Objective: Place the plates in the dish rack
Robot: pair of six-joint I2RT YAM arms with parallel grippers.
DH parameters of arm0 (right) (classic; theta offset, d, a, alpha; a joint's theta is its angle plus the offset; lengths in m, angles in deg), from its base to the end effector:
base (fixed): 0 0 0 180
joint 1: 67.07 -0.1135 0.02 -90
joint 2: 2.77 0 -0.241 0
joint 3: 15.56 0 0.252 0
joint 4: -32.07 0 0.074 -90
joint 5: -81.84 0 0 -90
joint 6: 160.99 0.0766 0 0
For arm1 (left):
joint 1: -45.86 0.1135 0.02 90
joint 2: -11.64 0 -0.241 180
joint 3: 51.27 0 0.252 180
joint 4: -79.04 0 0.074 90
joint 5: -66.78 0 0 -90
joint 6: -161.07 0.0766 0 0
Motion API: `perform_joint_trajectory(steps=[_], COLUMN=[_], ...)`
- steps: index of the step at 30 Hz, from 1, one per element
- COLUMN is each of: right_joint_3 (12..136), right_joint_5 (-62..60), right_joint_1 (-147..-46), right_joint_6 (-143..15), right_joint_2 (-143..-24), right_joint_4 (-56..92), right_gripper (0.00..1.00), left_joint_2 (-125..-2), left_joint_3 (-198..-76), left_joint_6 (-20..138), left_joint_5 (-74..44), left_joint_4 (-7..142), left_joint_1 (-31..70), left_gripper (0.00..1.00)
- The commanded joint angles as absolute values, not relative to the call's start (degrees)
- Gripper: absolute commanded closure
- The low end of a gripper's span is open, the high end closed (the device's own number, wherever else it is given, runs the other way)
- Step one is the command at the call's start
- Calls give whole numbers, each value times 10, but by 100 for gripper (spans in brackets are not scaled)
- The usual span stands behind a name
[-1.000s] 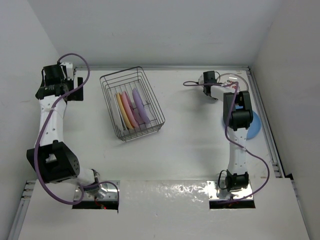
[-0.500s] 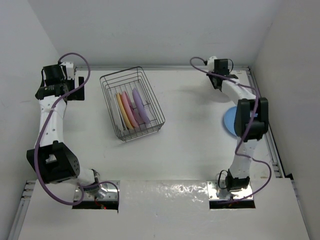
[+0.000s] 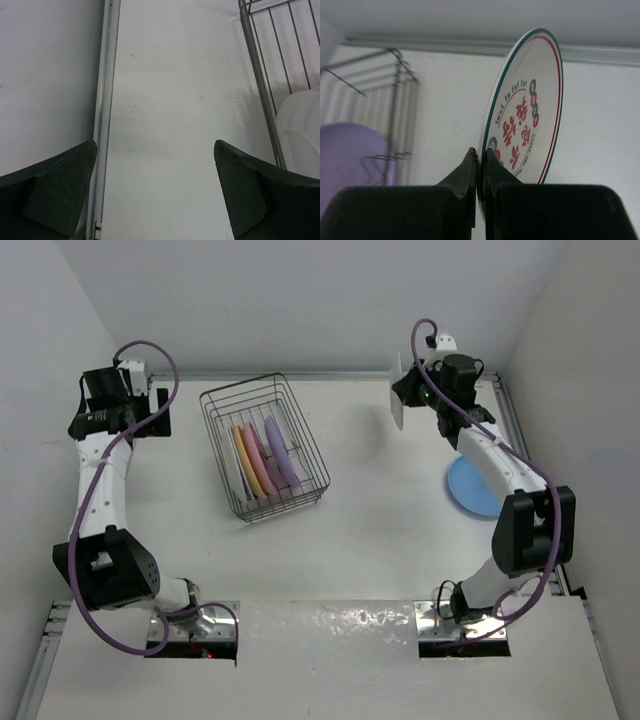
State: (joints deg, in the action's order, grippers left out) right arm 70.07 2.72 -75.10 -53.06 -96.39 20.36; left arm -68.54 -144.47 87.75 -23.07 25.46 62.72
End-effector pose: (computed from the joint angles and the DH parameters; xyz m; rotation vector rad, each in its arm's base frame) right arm 0.4191 0.0737 0.2687 0.0377 1.9380 0.4853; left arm 0.3243 0.0981 0.3098 -0.0022 2.2971 0.3023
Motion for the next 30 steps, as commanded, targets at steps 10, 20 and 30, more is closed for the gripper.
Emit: perform_joint_trajectory(steps=[10, 20, 30], right_joint_3=[737, 711, 643], right_joint_5=[200, 166, 74], right_joint_1=[-916, -1022, -1077], right_joint_6=[-221, -198, -223], right_joint_2=[-868, -904, -911], right_joint_4=[569, 565, 566], right_gripper=[100, 100, 100], left_joint_2=[-652, -643, -629], left_joint_3=[-1464, -1451, -1431], left_joint_6=[859, 852, 857], left_joint_5=[-207, -193, -193], left_joint_4=[280, 287, 288], left_joint_1=[629, 628, 628], left_gripper=[1, 1, 1])
